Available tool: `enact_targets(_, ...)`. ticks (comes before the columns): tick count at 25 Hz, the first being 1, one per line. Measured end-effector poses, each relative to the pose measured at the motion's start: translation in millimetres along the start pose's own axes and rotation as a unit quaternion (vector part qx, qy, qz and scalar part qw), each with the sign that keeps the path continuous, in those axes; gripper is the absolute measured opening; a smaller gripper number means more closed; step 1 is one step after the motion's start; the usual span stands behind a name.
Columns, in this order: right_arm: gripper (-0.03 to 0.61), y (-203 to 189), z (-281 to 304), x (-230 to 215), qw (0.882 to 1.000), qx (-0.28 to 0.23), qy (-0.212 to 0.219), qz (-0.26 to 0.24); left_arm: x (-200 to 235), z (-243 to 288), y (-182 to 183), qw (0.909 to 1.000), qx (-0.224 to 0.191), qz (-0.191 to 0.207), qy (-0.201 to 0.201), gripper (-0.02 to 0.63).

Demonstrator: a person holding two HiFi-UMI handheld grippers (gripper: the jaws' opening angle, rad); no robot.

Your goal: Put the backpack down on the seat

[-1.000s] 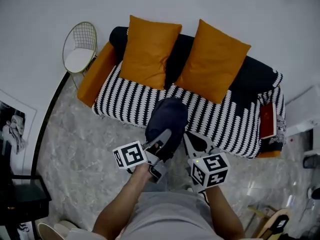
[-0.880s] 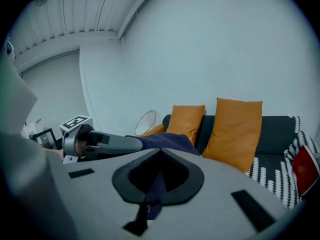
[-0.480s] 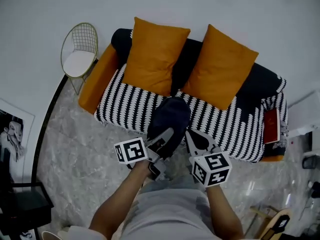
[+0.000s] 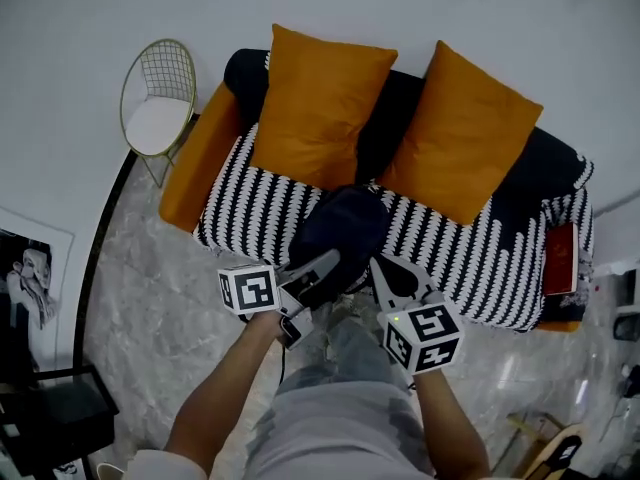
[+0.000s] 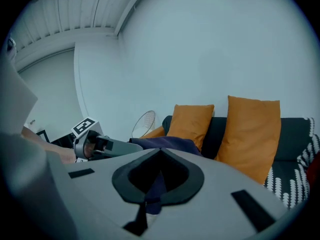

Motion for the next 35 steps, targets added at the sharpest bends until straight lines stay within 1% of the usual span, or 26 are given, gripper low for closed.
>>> enact_targets(4,0.002,12.6,33.6,-10.3,1.0,0.006,0.008,0.0,25.7,7.6,21.5,0.9997,0.02,0.015,0.005,0.029)
enact_targets(8,0.002,26.4,65.2,-17.8,1.0,0.01,0.015,0.006,49.9,12.4,40.6,0.9993,0.034,0.015,-0.001,0.029)
enact_targets(15,0.002,49.9,111.8,-32.0,0.999,0.013,0.025,0.017,86.9,27.4,73.5,0.9954,0.089,0.035,-0.004,0.028)
enact_targets(19,0.002,60.2,128.7,-45.3,0.999,0.009,0.022,0.029,101.7,37.0,89.0,0.994,0.104,0.033,-0.011,0.028)
enact_targets(24,0.002,64.3,141.2,-55.4,0.999,0.005,0.011,0.052,111.9,47.6,102.8,0.9897,0.135,0.045,-0.017,0.028)
enact_targets(28,0.002,67.2,151.6,-56.4,0.998,0.001,-0.002,0.065,117.5,53.8,117.9,0.9854,0.157,0.057,-0.033,0.028)
enact_targets(32,0.002,68.1,163.0,-53.9,0.997,-0.009,-0.028,0.077,127.9,55.3,130.9,0.9784,0.189,0.066,-0.052,0.028)
enact_targets(35,0.002,68.2,173.6,-53.2,0.993,-0.026,-0.056,0.098,139.1,56.5,142.4,0.9712,0.217,0.072,-0.067,0.028)
Point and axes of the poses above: the fingertips, and each gripper's own axes: z forward along the fingers, x to its left, y out of its top, the point moved 7 cm from there along -z, backward along the fingers, and after that the axes turned 9 degrees about z, right-handed, at the moved point
